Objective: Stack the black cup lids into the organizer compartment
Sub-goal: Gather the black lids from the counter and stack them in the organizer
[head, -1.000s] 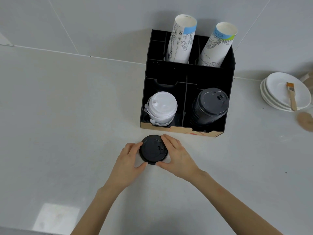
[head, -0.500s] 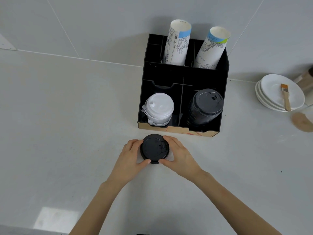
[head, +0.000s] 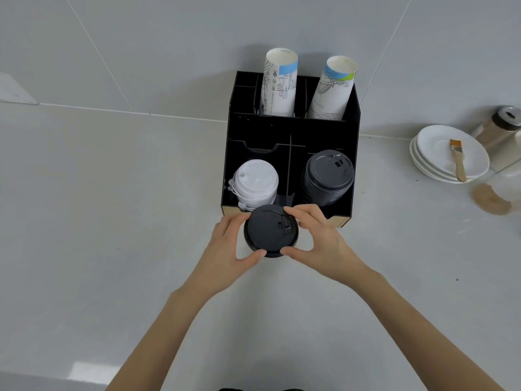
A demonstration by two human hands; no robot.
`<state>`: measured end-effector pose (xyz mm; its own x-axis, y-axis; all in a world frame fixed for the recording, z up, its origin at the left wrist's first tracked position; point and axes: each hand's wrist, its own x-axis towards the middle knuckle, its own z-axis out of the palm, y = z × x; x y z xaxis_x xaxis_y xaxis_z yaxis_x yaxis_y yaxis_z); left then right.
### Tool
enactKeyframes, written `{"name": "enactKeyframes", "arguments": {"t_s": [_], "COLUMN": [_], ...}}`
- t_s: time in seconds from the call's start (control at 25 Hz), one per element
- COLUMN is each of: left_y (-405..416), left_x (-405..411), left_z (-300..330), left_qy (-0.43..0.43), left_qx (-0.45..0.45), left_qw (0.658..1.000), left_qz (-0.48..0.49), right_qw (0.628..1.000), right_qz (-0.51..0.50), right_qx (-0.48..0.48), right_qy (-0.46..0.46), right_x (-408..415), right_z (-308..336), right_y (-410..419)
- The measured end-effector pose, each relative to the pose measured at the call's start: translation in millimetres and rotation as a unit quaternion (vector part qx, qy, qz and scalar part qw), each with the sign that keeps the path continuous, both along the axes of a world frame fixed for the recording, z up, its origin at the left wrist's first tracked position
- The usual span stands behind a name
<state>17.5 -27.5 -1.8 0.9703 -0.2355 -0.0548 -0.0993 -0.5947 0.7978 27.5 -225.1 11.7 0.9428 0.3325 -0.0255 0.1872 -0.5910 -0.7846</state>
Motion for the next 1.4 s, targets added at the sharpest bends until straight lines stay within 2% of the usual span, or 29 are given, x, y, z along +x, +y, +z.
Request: {"name": "enactKeyframes", "arguments": {"t_s": [0.44, 0.76, 1.08, 1.4], "left_y": [-59, -110, -137, -139], "left_x": [37, 72, 92, 99], "left_z": [34, 45, 34, 18], "left_qy": [-0.061, -0.092, -0.110, -0.088], "left_qx": [0.024, 0.027, 0.073, 0.112], "left_qw": [0.996, 0.995, 0.990, 0.989], "left_qz": [-0.055, -0.007, 0.052, 0.048], "right_qw": [1.000, 0.992, 0.993, 0.991], "right_qz": [0.000, -0.053, -0.057, -0.059], "right_qx": [-0.006, -0.042, -0.051, -0.087], "right_qy": [-0.025, -0.102, -0.095, -0.088], "right_x": [27, 50, 75, 86], "right_z": [38, 40, 35, 18], "right_y": [-59, -91, -104, -99]}}
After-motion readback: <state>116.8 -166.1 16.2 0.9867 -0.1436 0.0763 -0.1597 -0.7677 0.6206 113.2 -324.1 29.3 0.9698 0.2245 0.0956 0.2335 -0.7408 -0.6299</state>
